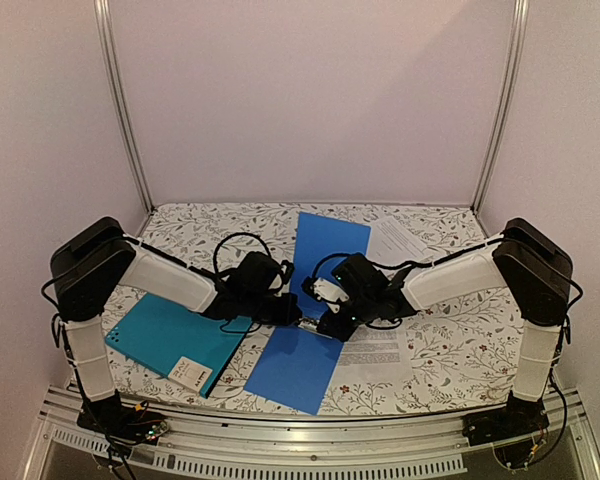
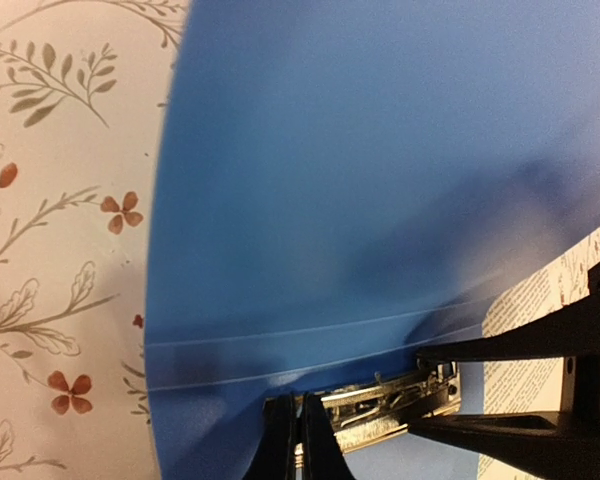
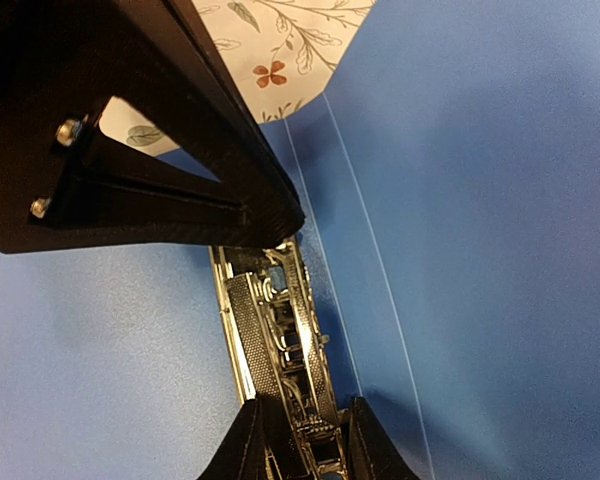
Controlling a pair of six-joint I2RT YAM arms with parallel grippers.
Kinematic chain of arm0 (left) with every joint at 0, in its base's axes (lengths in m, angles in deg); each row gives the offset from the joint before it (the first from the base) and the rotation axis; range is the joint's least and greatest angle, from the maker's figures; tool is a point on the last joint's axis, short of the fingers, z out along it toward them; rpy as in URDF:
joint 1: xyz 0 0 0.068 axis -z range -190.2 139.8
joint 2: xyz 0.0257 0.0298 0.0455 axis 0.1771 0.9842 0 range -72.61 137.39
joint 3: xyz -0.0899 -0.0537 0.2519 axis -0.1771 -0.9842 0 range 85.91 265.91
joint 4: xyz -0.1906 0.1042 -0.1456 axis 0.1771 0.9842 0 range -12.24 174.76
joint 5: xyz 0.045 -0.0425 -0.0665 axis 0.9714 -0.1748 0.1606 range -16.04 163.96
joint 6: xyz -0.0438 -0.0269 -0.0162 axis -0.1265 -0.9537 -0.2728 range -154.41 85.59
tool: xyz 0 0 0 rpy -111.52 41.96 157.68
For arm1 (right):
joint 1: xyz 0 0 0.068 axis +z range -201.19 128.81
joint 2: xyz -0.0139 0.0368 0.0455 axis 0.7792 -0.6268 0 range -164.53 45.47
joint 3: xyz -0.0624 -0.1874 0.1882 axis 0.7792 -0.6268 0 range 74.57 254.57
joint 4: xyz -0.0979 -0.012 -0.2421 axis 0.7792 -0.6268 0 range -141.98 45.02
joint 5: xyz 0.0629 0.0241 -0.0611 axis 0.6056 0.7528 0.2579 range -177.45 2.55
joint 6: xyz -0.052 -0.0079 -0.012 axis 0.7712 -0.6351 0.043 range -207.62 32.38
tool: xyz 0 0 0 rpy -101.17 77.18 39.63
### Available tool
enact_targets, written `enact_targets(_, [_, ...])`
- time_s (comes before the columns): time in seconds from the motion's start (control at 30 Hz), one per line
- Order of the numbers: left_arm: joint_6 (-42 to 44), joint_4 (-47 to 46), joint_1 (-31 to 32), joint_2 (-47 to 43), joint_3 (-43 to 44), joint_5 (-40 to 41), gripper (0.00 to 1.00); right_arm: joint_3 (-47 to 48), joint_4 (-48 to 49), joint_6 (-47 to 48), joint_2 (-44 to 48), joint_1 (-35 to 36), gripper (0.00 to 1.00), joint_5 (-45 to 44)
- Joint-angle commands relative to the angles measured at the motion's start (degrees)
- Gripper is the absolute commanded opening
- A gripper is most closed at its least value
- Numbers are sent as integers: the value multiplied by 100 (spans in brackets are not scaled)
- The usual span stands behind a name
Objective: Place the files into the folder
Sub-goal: Open the folder at the center of the board.
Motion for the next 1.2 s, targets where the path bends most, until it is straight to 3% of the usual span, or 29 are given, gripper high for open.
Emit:
enact_targets(0.0, [42,1158,126,442,-207,88,0,-264,-444,3,-373,-22,21,-299])
enact_targets(0.73, [55,1539,108,616,-190,-1,0,-327,-412,-80,-334,-61,17,-354])
enact_targets(1.17, [12,1574,261,157,-454,53,0,-279,-557,-235,-352,-226,17,-436])
